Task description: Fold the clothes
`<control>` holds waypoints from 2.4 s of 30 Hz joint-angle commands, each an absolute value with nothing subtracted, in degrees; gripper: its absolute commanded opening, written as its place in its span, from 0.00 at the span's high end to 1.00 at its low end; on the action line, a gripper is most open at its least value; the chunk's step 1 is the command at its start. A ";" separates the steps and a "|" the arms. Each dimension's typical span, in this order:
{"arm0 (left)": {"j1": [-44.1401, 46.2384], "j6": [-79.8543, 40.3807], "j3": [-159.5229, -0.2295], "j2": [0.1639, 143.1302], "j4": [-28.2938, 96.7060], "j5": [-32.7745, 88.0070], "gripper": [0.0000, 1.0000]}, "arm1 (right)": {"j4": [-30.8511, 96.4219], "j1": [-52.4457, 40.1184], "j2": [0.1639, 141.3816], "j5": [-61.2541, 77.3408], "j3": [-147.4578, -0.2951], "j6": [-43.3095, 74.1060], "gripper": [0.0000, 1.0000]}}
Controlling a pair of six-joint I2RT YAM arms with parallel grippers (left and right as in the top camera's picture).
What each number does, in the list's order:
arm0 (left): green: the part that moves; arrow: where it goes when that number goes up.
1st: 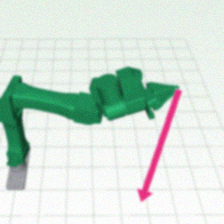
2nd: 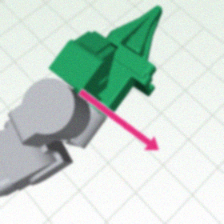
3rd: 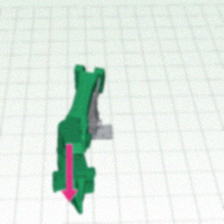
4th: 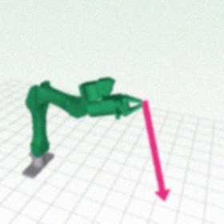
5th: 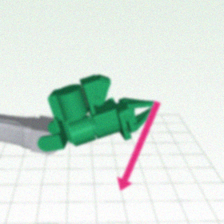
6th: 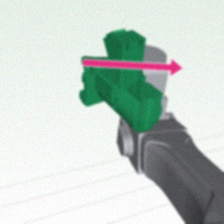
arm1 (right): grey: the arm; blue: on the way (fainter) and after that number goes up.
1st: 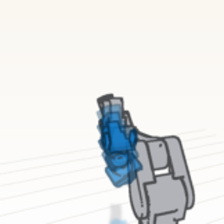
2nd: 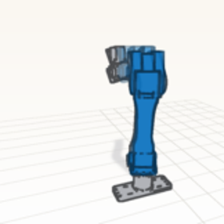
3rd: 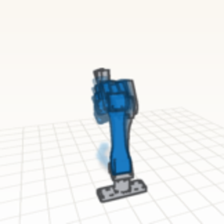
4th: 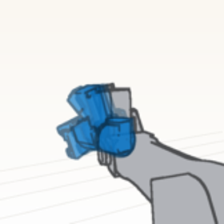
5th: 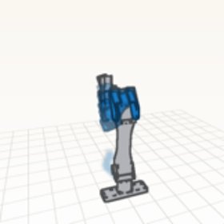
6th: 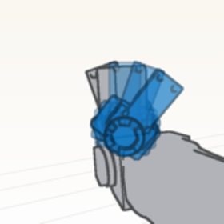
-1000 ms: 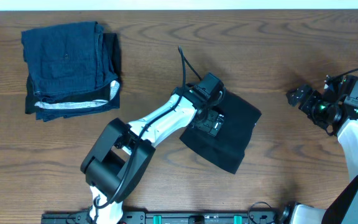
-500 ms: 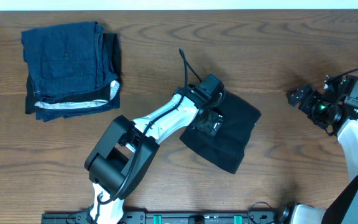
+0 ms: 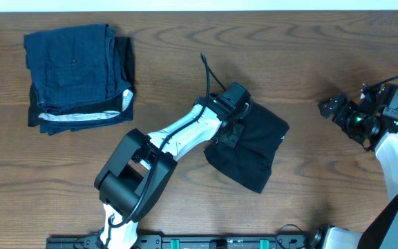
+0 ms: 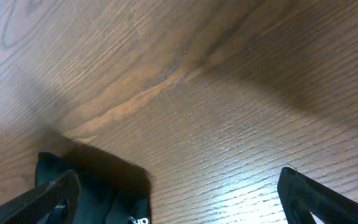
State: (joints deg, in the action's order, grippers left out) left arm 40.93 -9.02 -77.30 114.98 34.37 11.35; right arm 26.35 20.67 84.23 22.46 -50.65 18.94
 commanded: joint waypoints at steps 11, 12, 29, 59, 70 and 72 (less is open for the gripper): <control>39.86 -8.80 -78.61 98.80 36.16 -2.42 0.94 | 26.41 21.04 83.68 22.44 -50.87 18.81 0.01; 39.86 -8.60 -78.61 97.36 36.29 -3.36 0.94 | 26.41 21.04 83.68 22.44 -50.87 18.81 0.01; 27.97 7.16 -78.67 85.19 37.23 -15.16 0.94 | 26.41 21.04 83.68 22.44 -50.87 18.81 0.01; -5.67 9.43 -78.72 88.01 19.44 -7.68 0.94 | 26.41 21.04 83.68 22.44 -50.87 18.81 0.01; -16.27 9.43 -78.72 102.94 13.08 -5.37 0.94 | 26.41 21.04 83.68 22.44 -50.87 18.81 0.01; -18.41 9.41 -78.72 104.16 12.08 -5.37 0.94 | 26.41 21.04 83.68 22.44 -50.87 18.81 0.01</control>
State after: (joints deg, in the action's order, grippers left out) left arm -15.79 9.06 -77.47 103.46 13.15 -5.87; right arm 26.35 20.67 84.23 22.46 -50.65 18.94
